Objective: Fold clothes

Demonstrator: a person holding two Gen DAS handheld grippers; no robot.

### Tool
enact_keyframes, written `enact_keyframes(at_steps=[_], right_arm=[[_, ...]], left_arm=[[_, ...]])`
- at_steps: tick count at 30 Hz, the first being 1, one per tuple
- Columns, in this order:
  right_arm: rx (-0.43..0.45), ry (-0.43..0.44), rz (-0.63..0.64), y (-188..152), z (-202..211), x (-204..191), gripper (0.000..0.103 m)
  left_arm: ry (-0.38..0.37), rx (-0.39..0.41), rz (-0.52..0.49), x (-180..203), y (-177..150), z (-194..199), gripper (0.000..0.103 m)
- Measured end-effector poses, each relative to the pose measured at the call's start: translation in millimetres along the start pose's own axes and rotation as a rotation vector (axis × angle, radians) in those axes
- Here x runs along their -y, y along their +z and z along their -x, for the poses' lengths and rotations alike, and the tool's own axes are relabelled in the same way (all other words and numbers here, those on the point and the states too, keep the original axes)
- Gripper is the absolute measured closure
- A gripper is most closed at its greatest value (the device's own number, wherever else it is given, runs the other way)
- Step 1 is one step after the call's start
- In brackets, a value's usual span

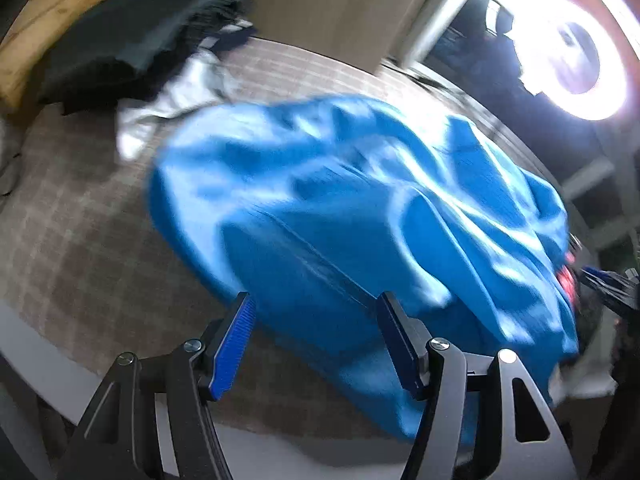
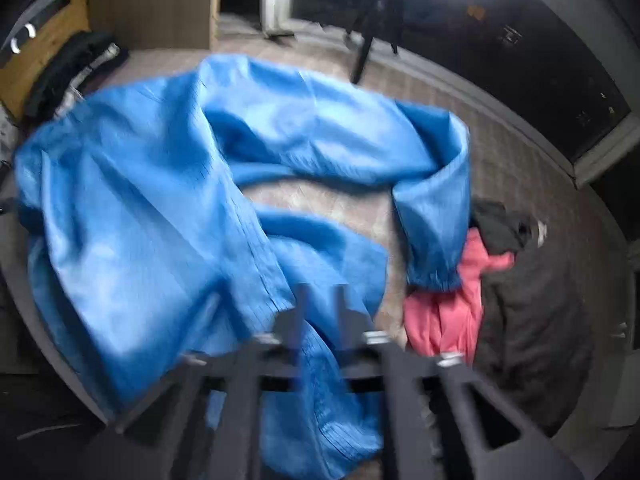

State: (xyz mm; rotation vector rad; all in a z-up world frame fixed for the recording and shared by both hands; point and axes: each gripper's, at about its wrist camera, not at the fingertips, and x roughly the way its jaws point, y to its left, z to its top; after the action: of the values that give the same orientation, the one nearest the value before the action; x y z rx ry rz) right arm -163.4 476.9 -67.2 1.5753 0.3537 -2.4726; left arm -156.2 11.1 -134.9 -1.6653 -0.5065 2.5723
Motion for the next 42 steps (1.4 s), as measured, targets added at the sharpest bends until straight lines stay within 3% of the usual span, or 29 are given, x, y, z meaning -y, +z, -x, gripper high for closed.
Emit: enact_keyframes(at_steps=[2,4,8,11,14,15,16,17,18,20,27,30,32,34,36,37,38,39,41,42], right_arm=[[0.128,0.030,0.054,33,7,-21,0.018],[0.185,0.075,0.094,67,-2,-42,0.018],[0.125,0.235,0.088,141,-57,-82,0.018],[-0.005,0.218,0.092,183,-123,-109,0.018],[-0.082,0.191,0.150,188,-170,-130,0.020],[-0.088,0.201,0.161,184,-177,-133,0.042],[-0.096,0.222,0.165,178,-180,-133,0.067],[-0.104,0.244,0.169,171,-183,-132,0.102],[-0.080,0.250,0.150,166,-173,-126,0.101],[-0.020,0.256,0.107,155,-150,-113,0.101],[0.173,0.097,-0.017,71,-19,-27,0.101],[0.152,0.067,-0.127,0,27,8,0.101],[-0.033,0.024,-0.121,-61,22,8,0.099],[-0.228,-0.012,-0.081,-114,5,-2,0.090],[-0.288,-0.028,-0.064,-138,9,-7,0.085],[-0.252,-0.018,-0.071,-135,21,-6,0.082],[-0.207,-0.006,-0.079,-130,35,-4,0.073],[-0.161,0.006,-0.087,-125,49,-2,0.056],[-0.066,0.024,-0.092,-110,72,-1,0.034],[-0.022,0.026,-0.077,-99,78,-1,0.032]], left_arm=[[0.016,0.029,0.062,-16,6,8,0.040],[0.048,0.054,0.117,-34,11,13,0.032],[0.104,0.060,0.170,-56,24,4,0.028],[0.104,0.012,0.183,-65,36,-23,0.028],[0.052,-0.031,0.178,-68,49,-52,0.032],[0.037,-0.030,0.171,-67,52,-58,0.046],[0.023,-0.029,0.165,-65,56,-63,0.074],[0.011,-0.031,0.149,-62,59,-67,0.086],[0.002,-0.037,0.127,-56,62,-68,0.098],[-0.003,-0.021,0.028,-33,67,-61,0.098],[-0.191,0.036,-0.319,53,41,6,0.098],[-0.287,-0.041,-0.414,77,12,10,0.091],[-0.296,-0.142,-0.502,90,-16,-5,0.087],[-0.263,-0.231,-0.589,95,-40,-17,0.083],[-0.224,-0.270,-0.623,92,-50,-19,0.081],[-0.201,-0.266,-0.622,88,-48,-14,0.079],[-0.184,-0.251,-0.615,85,-43,-7,0.078],[-0.174,-0.234,-0.606,83,-36,-1,0.074],[-0.158,-0.171,-0.590,82,-20,15,0.062],[-0.148,-0.133,-0.585,84,-9,23,0.054]])
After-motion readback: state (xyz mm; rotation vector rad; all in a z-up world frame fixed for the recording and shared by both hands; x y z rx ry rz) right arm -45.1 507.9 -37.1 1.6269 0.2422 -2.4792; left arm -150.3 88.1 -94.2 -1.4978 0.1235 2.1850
